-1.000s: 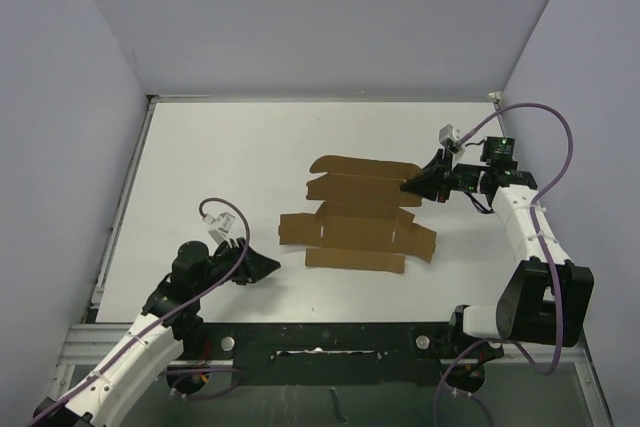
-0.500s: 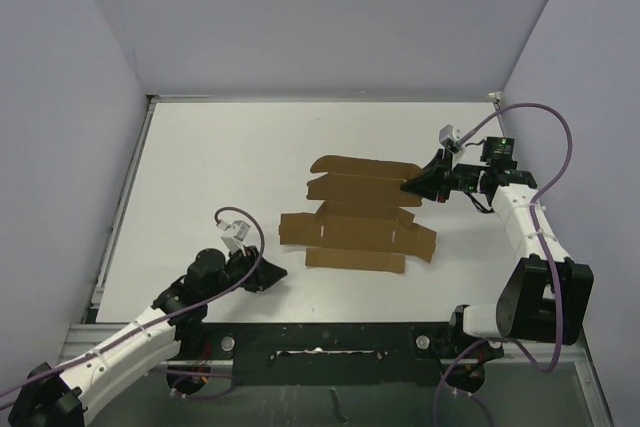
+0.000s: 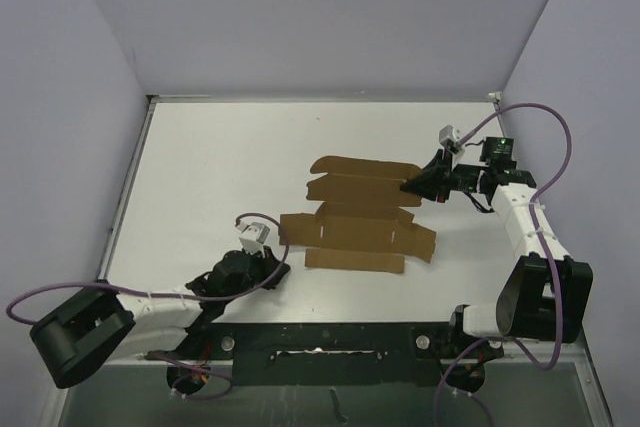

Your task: Fold the paper box

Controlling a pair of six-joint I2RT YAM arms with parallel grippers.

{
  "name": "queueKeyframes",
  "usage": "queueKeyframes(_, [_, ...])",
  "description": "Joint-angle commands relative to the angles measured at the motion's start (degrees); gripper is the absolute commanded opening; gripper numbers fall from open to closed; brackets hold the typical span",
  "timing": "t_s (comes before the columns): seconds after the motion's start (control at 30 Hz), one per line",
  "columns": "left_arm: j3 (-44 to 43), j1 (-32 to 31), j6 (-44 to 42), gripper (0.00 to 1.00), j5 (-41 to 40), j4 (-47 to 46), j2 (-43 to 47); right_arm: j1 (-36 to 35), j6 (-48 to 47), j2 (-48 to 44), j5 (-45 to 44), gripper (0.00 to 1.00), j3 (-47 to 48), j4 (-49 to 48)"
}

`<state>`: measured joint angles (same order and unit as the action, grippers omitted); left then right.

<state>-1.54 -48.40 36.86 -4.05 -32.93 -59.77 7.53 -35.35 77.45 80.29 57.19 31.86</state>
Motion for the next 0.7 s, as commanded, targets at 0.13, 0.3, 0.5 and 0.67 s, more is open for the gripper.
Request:
queueKeyframes(0.13, [-5.44,-2.79,-3.29,0.02,-5.94,-22.42,-17.63,0.2,-0.77,-0.28,3.47,0.0,0.2,0.1])
queueKeyframes(0.3, [-6.81,-5.2,-4.89,0.02,-3.4,-34.02,-26.38,-0.02,-0.94,-0.19,3.39,0.0,0.23,0.21])
queueKeyframes(0.5, [-7.94,-8.37,-6.88,0.03,-1.2,-35.04,-27.23,-0.07,-1.12,-0.02,3.04,0.0,0.29,0.31])
queueKeyframes(0.67, [-7.19,-8.64,-6.13,0.09,0.2,-31.67,-24.51,-0.13,-1.22,0.11,2.94,0.0,0.41,0.4])
